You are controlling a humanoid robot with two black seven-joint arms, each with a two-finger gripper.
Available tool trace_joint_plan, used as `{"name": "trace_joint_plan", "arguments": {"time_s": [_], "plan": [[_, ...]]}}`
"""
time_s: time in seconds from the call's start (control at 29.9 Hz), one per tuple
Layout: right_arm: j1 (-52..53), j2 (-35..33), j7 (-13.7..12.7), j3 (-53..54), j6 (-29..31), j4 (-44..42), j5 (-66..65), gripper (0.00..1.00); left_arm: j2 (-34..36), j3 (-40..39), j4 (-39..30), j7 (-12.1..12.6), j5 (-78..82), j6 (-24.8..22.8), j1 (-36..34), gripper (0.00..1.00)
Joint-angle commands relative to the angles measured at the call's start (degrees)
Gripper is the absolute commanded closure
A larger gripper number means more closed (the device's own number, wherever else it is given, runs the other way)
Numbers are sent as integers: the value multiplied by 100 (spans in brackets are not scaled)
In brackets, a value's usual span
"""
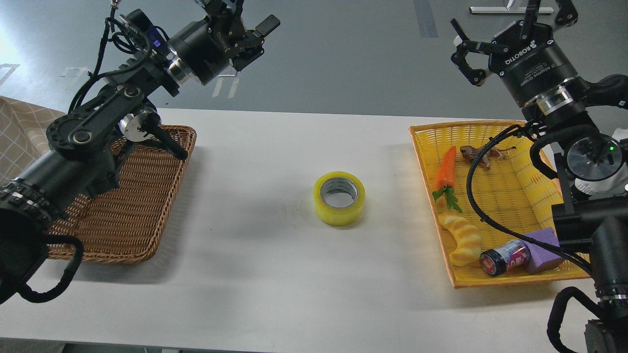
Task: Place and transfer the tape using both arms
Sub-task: 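Reach the left gripper toward the tape roll on the table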
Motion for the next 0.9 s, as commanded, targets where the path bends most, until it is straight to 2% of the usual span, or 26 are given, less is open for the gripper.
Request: {"name": "trace_joint_plan", "arguments": {"time_s": [0.0,0.2,0.57,0.63,0.7,0.8,0.87], "plan": [[-64,0,1,1,-1,0,2,1,67,7,-194,-1,680,164,-73,2],[-117,0,1,18,-1,-18,2,1,85,190,-678,-1,1937,586,-21,2],[-143,-44,9,88,-1,-176,54,1,32,1061,-705,22,3828,1228,-188,2],[-143,-52,9,106,-1,-194,54,1,24,1210,-705,101,4250,1369,-197,2],[-143,-52,9,141,-1,-202,54,1,50,1438,-696,486,4532,1387,-214,2],[-143,-52,27,141,-1,-203,72,1,59,1684,-696,742,4620,1387,-275,2],[-143,-44,27,141,-1,-203,89,1,59,1939,-705,787,4690,1387,-354,2]]}}
